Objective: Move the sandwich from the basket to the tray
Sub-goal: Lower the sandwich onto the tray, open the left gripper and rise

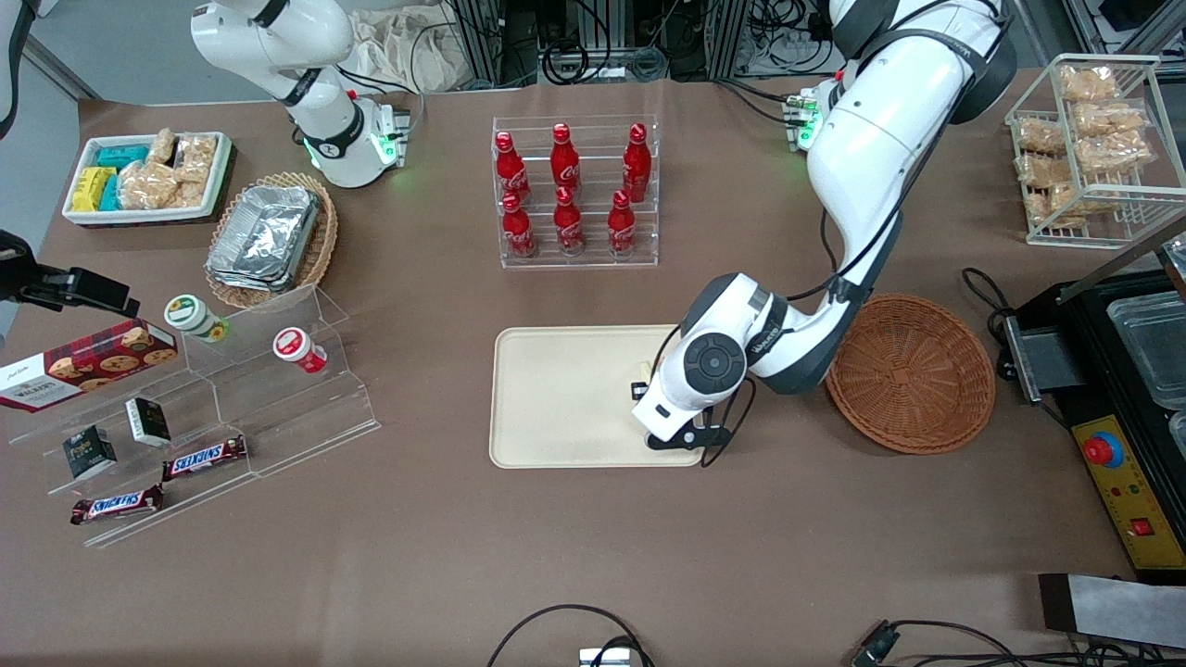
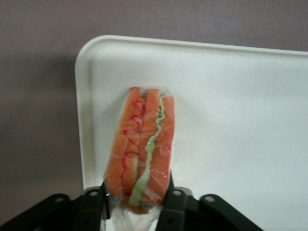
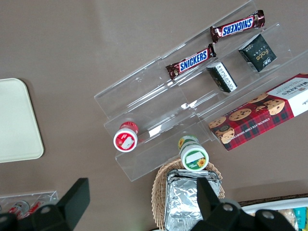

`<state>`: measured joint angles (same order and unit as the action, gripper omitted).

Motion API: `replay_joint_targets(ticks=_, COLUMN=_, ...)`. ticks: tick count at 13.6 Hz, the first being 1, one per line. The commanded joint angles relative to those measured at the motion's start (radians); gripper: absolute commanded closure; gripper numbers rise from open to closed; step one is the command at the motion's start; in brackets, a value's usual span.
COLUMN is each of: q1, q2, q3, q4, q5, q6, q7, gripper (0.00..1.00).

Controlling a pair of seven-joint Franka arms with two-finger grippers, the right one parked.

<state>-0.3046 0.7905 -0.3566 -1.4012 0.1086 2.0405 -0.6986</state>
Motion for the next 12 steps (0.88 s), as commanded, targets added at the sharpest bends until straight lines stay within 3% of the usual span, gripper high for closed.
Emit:
replay_joint_targets(ticks=1, q1=0.01, q2=-0.092, q3=0.021, q4=0.005, q5=0.014, q6=-0.129, q7=0.002, gripper=0.0)
replay_joint_targets(ticks=7, q1=0.116, q2=-0.293, q3=0.025, q4=-0.047, q5=0.014, q6=-0.278, q7=0.007, gripper=0.0)
replay_joint_targets(ticks=12, q1=0.266, q2=-0.577, q3=0.025, q4=-0.339, q5=0.011, q6=-0.249, q7=0.086, gripper=0.0)
